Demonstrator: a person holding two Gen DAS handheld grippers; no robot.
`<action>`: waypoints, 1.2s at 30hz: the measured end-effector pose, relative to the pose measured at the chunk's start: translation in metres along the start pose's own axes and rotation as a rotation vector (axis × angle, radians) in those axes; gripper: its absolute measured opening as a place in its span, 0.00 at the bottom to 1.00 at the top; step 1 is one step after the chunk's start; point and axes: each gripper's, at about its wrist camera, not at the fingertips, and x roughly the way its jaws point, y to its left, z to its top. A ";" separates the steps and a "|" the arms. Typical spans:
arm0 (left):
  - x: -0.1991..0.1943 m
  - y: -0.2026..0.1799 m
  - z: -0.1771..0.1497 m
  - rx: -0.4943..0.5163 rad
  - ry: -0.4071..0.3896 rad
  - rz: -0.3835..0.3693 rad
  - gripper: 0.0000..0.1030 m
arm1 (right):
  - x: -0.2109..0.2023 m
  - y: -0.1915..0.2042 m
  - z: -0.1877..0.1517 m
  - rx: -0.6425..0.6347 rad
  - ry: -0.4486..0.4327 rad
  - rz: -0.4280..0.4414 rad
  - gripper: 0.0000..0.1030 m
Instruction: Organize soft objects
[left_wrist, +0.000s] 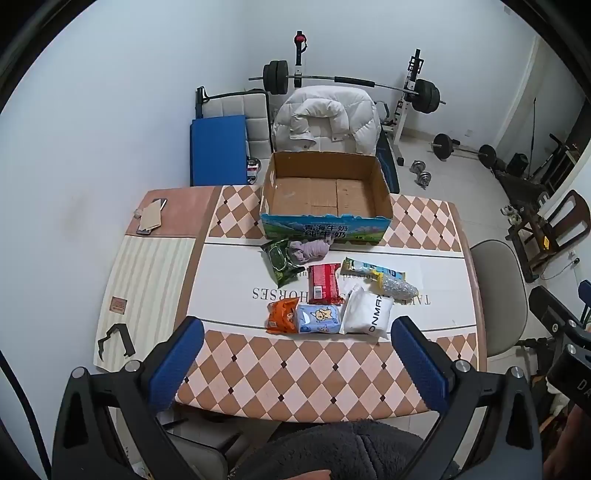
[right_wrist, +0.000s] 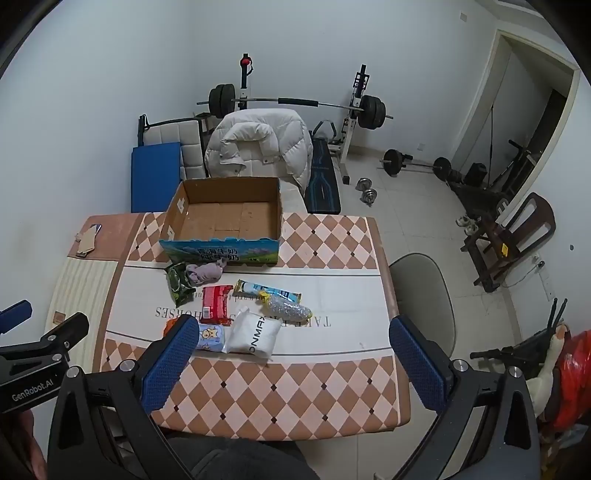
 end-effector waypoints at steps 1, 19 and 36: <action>0.001 0.001 0.000 -0.005 0.004 -0.001 1.00 | 0.000 0.000 0.000 0.002 -0.011 -0.002 1.00; 0.004 -0.003 -0.002 0.022 -0.001 0.006 1.00 | 0.008 0.003 -0.005 -0.016 -0.013 -0.032 1.00; 0.005 -0.003 0.003 0.021 -0.011 0.014 1.00 | 0.008 0.001 -0.004 -0.018 -0.019 -0.037 1.00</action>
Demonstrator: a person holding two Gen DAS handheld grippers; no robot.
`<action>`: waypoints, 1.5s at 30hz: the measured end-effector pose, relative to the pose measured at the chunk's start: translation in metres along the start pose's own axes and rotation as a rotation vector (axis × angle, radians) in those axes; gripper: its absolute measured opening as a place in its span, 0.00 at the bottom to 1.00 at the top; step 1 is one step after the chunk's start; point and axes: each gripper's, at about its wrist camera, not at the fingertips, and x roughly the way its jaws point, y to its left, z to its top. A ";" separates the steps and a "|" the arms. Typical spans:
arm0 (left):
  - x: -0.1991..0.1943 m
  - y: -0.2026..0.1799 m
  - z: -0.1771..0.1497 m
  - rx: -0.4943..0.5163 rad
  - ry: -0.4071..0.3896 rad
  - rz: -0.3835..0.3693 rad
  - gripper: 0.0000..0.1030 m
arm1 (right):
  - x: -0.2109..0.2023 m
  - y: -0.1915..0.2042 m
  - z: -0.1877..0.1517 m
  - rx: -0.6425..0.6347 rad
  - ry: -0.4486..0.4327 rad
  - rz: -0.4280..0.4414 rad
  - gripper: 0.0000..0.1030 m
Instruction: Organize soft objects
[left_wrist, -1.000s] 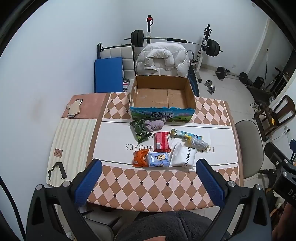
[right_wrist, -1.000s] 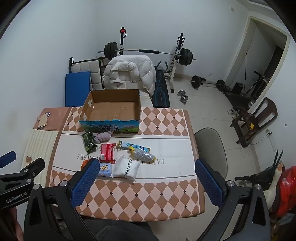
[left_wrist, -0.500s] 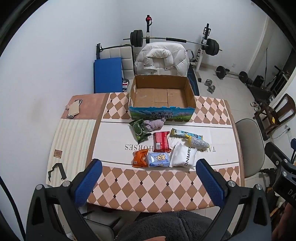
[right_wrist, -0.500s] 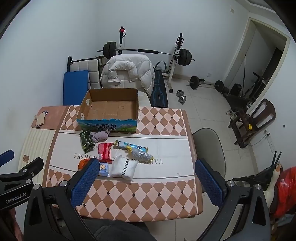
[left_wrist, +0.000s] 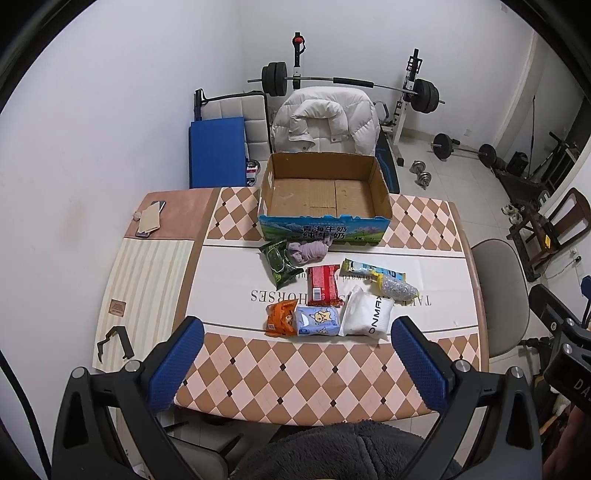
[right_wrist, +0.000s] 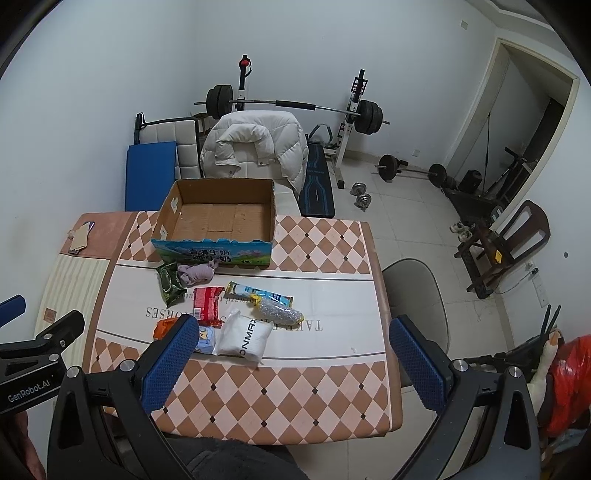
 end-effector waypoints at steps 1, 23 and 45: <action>0.000 0.000 0.000 -0.001 -0.002 0.001 1.00 | 0.000 0.001 0.000 -0.001 -0.001 -0.002 1.00; -0.008 -0.003 0.003 -0.004 -0.029 0.011 1.00 | 0.000 0.003 0.002 0.000 0.000 0.009 1.00; -0.009 -0.006 0.002 0.006 -0.012 0.004 1.00 | -0.002 0.000 0.002 -0.004 -0.001 0.022 1.00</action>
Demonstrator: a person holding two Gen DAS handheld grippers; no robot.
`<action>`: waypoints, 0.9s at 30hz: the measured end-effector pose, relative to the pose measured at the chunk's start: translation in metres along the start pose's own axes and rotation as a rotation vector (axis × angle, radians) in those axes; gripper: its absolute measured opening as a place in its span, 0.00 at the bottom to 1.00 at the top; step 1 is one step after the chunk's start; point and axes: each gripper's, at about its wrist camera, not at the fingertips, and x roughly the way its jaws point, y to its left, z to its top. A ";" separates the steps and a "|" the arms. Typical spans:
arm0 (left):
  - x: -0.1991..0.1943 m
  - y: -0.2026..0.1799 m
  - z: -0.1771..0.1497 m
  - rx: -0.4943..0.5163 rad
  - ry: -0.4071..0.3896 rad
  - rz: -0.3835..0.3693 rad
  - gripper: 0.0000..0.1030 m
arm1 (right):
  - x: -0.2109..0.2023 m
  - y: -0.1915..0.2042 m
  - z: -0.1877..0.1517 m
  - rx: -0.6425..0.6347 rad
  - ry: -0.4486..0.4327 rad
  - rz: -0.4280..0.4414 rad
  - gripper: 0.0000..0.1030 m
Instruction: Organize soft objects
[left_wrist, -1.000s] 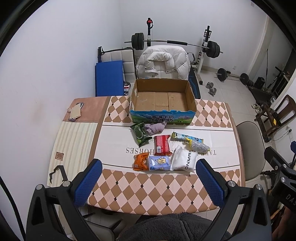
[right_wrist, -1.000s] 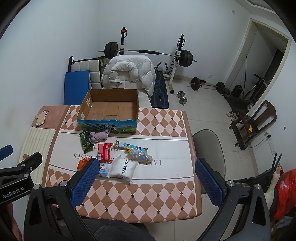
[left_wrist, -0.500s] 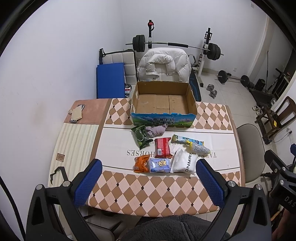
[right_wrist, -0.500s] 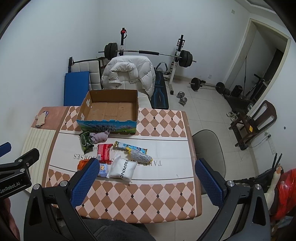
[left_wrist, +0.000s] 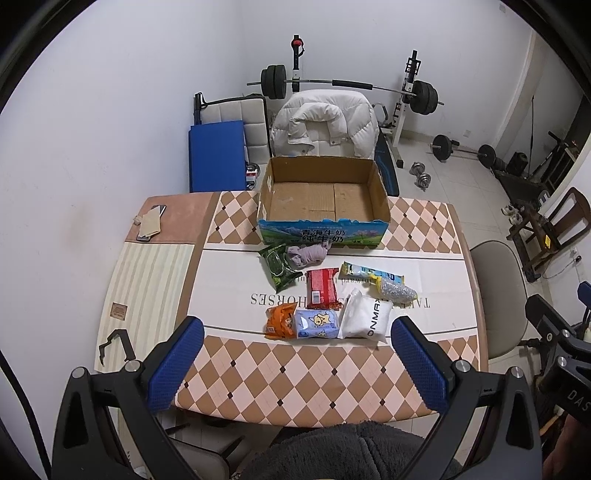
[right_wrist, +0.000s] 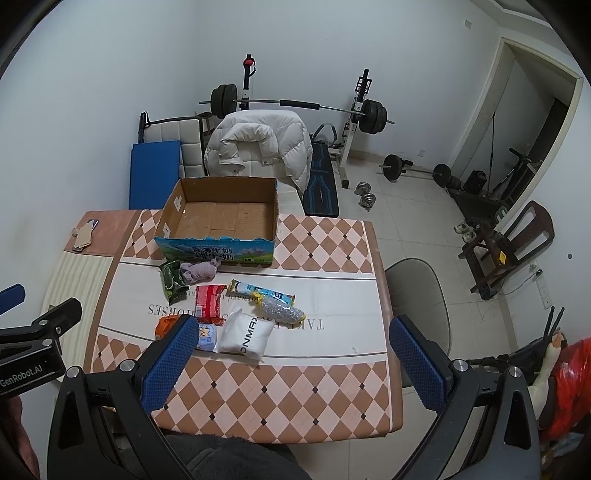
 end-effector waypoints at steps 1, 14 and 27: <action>0.000 0.000 0.000 0.000 0.000 0.000 1.00 | 0.000 0.000 0.000 0.000 0.000 -0.001 1.00; 0.004 -0.001 -0.007 0.004 0.010 -0.005 1.00 | 0.004 -0.001 -0.007 -0.001 0.007 0.011 1.00; 0.142 0.043 -0.007 -0.078 0.238 0.043 1.00 | 0.126 0.002 -0.021 0.053 0.235 0.095 1.00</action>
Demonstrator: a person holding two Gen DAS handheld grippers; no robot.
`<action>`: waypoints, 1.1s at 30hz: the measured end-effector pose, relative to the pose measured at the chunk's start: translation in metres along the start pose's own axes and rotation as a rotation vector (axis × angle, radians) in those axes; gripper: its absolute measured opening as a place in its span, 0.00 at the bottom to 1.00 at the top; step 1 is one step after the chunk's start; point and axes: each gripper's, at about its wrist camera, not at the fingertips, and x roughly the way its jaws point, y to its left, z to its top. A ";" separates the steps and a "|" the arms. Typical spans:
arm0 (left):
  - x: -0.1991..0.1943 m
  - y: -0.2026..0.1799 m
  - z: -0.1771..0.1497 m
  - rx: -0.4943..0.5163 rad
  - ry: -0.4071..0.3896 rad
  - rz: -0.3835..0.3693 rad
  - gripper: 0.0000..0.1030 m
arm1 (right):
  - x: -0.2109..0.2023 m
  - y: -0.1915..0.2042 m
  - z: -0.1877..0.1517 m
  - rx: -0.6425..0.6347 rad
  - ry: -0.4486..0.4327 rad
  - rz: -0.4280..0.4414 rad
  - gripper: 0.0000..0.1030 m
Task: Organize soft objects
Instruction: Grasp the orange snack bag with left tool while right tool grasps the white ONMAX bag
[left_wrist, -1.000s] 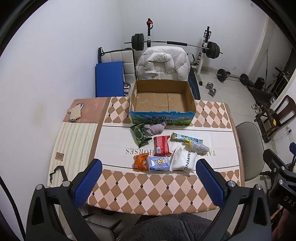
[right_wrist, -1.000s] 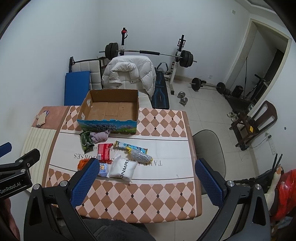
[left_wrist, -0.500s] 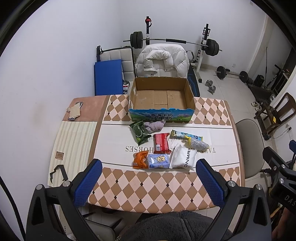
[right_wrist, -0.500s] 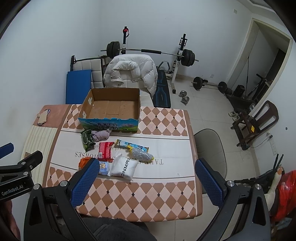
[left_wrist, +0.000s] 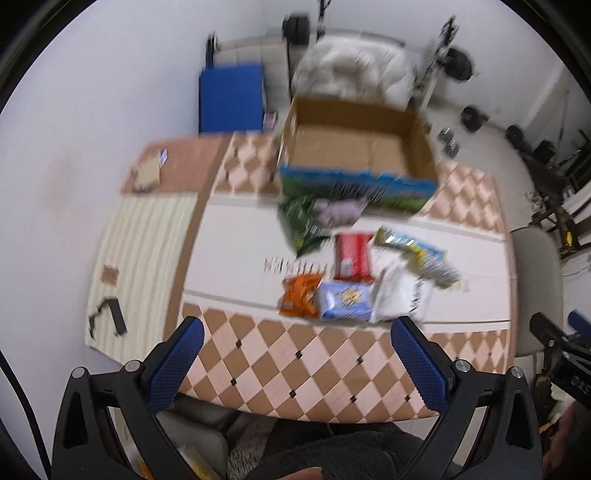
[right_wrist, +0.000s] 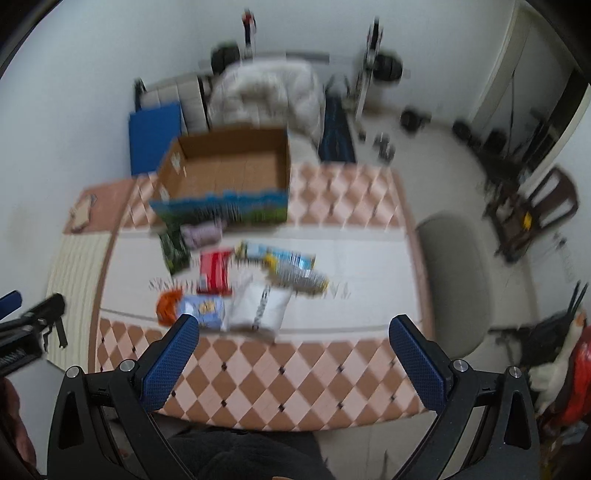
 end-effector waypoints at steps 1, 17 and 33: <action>0.016 0.002 0.004 -0.006 0.027 -0.003 1.00 | 0.024 -0.001 0.003 0.012 0.044 0.006 1.00; 0.261 0.029 0.021 -0.069 0.426 -0.065 0.91 | 0.331 0.033 -0.005 0.135 0.577 0.051 1.00; 0.311 0.016 0.015 -0.035 0.515 -0.156 0.34 | 0.385 0.048 -0.008 0.132 0.644 0.045 0.95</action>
